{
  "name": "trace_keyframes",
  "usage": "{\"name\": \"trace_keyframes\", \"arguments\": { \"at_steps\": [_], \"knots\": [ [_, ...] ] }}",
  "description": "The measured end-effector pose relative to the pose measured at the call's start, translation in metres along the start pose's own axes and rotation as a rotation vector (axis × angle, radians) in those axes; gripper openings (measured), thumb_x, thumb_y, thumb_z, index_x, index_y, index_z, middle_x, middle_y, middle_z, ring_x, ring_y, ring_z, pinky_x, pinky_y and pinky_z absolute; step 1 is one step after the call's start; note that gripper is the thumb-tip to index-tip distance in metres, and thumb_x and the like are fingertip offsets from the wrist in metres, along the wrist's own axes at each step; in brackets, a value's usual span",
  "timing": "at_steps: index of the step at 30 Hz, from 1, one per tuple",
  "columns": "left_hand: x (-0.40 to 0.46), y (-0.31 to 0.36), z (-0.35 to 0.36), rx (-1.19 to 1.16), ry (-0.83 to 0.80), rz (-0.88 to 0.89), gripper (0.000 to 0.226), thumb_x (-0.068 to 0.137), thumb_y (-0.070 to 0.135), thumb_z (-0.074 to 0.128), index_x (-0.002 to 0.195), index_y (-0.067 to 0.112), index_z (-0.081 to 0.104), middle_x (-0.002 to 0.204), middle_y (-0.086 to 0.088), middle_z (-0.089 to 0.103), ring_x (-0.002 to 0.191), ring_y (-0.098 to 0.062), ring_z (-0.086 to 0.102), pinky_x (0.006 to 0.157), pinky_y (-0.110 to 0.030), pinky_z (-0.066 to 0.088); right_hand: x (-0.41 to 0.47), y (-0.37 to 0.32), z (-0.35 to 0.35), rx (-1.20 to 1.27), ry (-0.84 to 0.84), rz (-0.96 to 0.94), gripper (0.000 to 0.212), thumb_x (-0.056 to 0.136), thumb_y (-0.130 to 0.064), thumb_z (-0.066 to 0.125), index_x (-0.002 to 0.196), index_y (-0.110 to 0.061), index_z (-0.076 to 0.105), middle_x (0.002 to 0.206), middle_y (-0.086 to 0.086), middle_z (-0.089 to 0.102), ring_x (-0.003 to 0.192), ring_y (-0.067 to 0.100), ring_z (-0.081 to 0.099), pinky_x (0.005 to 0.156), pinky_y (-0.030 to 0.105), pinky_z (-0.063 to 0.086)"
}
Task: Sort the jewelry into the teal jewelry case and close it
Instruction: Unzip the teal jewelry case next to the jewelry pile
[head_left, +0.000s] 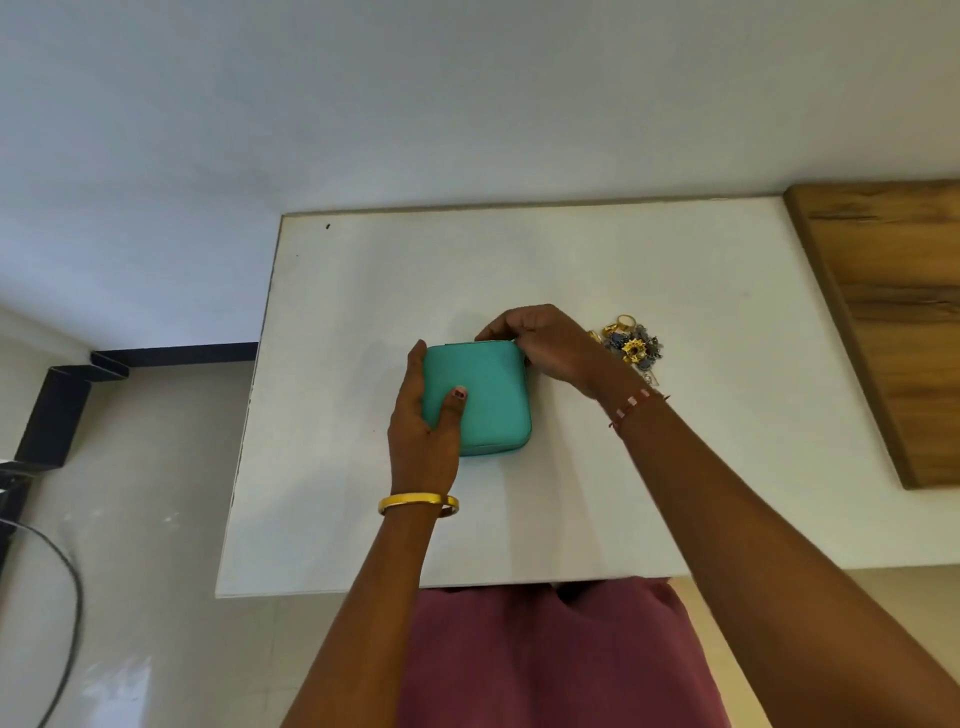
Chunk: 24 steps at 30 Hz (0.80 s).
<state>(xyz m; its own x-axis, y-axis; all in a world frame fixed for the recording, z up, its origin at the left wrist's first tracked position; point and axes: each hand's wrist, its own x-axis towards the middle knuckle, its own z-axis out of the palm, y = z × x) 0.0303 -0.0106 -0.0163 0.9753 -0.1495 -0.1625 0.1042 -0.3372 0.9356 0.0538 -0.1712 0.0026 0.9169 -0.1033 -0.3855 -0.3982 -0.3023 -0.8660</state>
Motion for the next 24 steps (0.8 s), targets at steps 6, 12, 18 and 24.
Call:
{"name": "trace_keyframes", "arguments": {
  "at_steps": [6, 12, 18, 24],
  "knots": [
    [0.001, -0.004, 0.004, -0.015, 0.034, 0.017, 0.055, 0.09, 0.016, 0.051, 0.139, 0.021, 0.028, 0.144, 0.0, 0.037, 0.122, -0.007, 0.039, 0.092, -0.01, 0.036, 0.006, 0.006, -0.016, -0.267, -0.058, -0.067, 0.026, 0.089, 0.006, 0.046, 0.105, 0.0, 0.065, 0.097, 0.017, 0.067, 0.064, 0.011, 0.054, 0.054, 0.007, 0.043],
    [0.0, -0.004, 0.005, -0.002, 0.045, 0.027, 0.055, 0.09, 0.019, 0.052, 0.139, 0.02, 0.028, 0.143, 0.002, 0.037, 0.119, -0.002, 0.036, 0.096, -0.016, 0.034, 0.015, -0.001, -0.015, -0.346, -0.19, 0.067, 0.024, 0.096, -0.005, 0.038, 0.108, 0.003, 0.057, 0.07, 0.001, 0.051, 0.053, 0.008, 0.045, 0.047, 0.016, 0.038],
    [0.0, -0.004, 0.005, 0.01, 0.032, 0.026, 0.057, 0.09, 0.024, 0.052, 0.14, 0.02, 0.026, 0.145, 0.001, 0.035, 0.124, -0.008, 0.036, 0.102, -0.024, 0.035, 0.017, -0.006, -0.02, -0.323, -0.242, 0.116, 0.022, 0.095, -0.005, 0.04, 0.107, -0.003, 0.058, 0.071, 0.004, 0.051, 0.057, 0.011, 0.045, 0.051, 0.02, 0.04],
    [0.0, -0.002, 0.005, 0.002, 0.02, 0.018, 0.055, 0.091, 0.017, 0.05, 0.14, 0.02, 0.025, 0.146, 0.001, 0.033, 0.122, -0.003, 0.033, 0.101, -0.02, 0.033, 0.015, -0.002, -0.021, -0.25, -0.228, 0.12, 0.022, 0.095, -0.011, 0.044, 0.106, 0.0, 0.06, 0.071, 0.002, 0.051, 0.06, 0.01, 0.044, 0.056, 0.02, 0.041]
  ]
}}
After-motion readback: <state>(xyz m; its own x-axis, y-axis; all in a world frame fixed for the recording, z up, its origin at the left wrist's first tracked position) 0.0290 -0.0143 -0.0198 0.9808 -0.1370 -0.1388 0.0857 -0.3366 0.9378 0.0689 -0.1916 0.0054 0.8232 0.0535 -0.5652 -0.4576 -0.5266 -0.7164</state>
